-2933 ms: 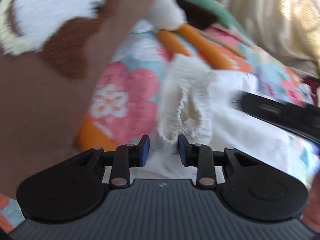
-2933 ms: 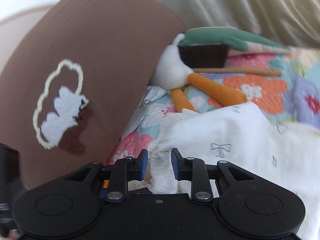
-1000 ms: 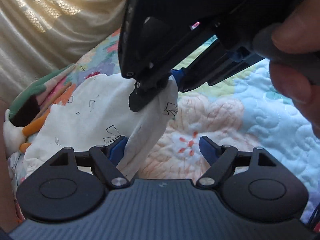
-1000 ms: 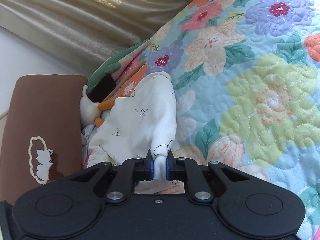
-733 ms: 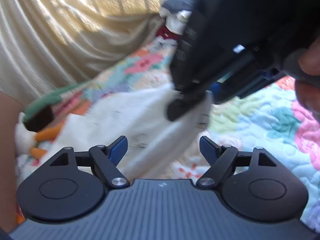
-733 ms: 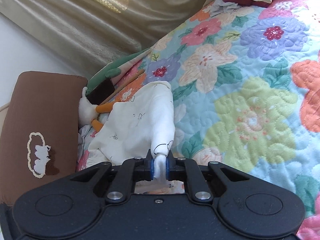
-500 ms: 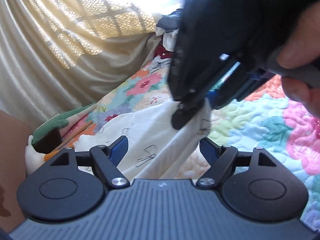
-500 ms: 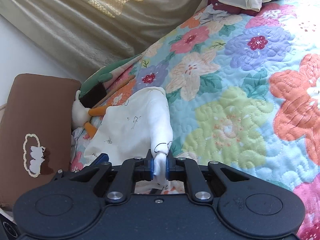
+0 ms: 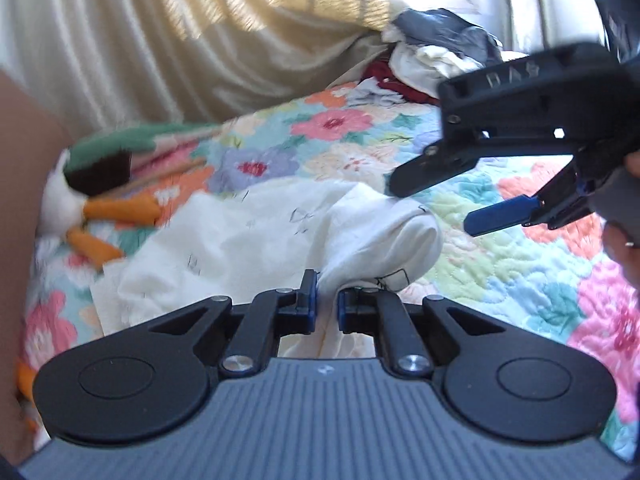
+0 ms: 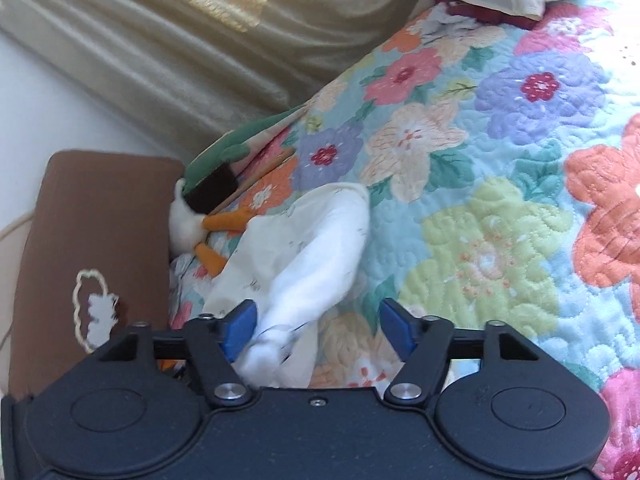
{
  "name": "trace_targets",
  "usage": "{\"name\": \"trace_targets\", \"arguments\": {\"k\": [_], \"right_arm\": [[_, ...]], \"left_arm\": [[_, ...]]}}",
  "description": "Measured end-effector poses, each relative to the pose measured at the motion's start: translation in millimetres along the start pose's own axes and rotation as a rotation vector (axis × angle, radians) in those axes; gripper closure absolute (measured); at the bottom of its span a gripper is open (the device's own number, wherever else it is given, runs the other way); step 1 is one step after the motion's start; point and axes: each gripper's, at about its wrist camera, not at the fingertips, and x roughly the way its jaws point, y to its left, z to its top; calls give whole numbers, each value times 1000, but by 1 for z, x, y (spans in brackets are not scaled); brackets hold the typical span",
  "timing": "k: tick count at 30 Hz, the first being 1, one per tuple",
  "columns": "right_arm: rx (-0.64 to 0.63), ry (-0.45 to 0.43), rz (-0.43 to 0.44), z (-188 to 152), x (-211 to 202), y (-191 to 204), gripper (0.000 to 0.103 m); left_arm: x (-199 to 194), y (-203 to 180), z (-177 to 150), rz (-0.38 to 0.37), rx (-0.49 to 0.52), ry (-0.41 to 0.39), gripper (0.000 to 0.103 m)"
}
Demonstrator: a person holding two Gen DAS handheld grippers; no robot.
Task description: Fold clothes
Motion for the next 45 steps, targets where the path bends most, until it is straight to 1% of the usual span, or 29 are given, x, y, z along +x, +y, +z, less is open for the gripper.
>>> {"name": "trace_targets", "arguments": {"k": [3, 4, 7, 9, 11, 14, 15, 17, 19, 21, 23, 24, 25, 27, 28, 29, 30, 31, 32, 33, 34, 35, 36, 37, 38, 40, 44, 45], "right_arm": [[66, 46, -21, 23, 30, -14, 22], [78, 69, -7, 29, 40, -16, 22], [90, 132, 50, 43, 71, -13, 22], [111, 153, 85, 49, 92, -13, 22], [154, 155, 106, 54, 114, -16, 22], [212, 163, 148, 60, 151, -29, 23], [227, 169, 167, 62, 163, -33, 28], [199, 170, 188, 64, 178, -34, 96], [59, 107, 165, 67, 164, -14, 97], [-99, 34, 135, 69, 144, 8, 97], [-198, -64, 99, 67, 109, 24, 97], [-228, -98, 74, 64, 94, 27, 97], [-229, -115, 19, 60, 80, 26, 97], [-205, -142, -104, 51, 54, 18, 97], [-188, -157, -144, 45, 43, 14, 97], [-157, -177, -163, 39, 30, 7, 97], [-119, -199, -177, 32, 17, -1, 97], [-107, -219, -218, 24, 8, -4, 98], [-105, -237, -269, 17, 1, -5, 98], [-175, -249, -360, 9, 0, -1, 98], [-266, -241, -433, 2, 4, 5, 98], [-353, -227, -491, -3, 9, 9, 98], [-390, -218, -517, -4, 13, 12, 98], [-382, -218, -516, -2, 14, 13, 98], [-344, -226, -482, 3, 12, 12, 98], [-302, -220, -378, 17, 12, 17, 96], [-316, -174, -215, 39, 30, 48, 94], [-324, -153, -185, 43, 38, 57, 94]], "left_arm": [[8, 21, -1, -8, -87, 39, 94], [10, 27, -1, -11, -114, 48, 94], [13, 42, -4, -59, -204, 53, 94], [16, 46, -6, -70, -220, 53, 94], [20, 48, -5, -71, -220, 55, 94], [24, 53, -3, -97, -234, 47, 94], [24, 54, -1, -105, -233, 39, 94], [25, 55, 1, -113, -232, 33, 94], [19, 55, 1, -141, -239, 14, 94], [7, 50, 0, -183, -215, -16, 94], [-4, 43, 1, -232, -177, -47, 94], [-8, 38, 1, -256, -159, -53, 94], [-10, 33, 1, -282, -146, -54, 94], [-13, 22, 1, -337, -123, -47, 94], [-14, 17, 0, -352, -110, -39, 94], [-15, 11, -1, -345, -96, -32, 95], [-18, 5, -2, -313, -72, -32, 95], [-21, 1, -2, -289, -42, -37, 95], [-23, -1, -1, -288, -24, -46, 95], [-23, 0, 0, -297, -37, -45, 95], [-22, 1, 0, -307, -57, -33, 95], [-21, 3, 1, -313, -69, -19, 95], [-19, 5, 1, -305, -79, -9, 95], [-17, 9, 0, -297, -89, -2, 95], [-16, 12, 0, -289, -98, 4, 95], [-14, 23, 0, -280, -134, 16, 95], [-13, 55, 1, -275, -246, 44, 95], [-12, 66, 0, -254, -274, 51, 95]]}}
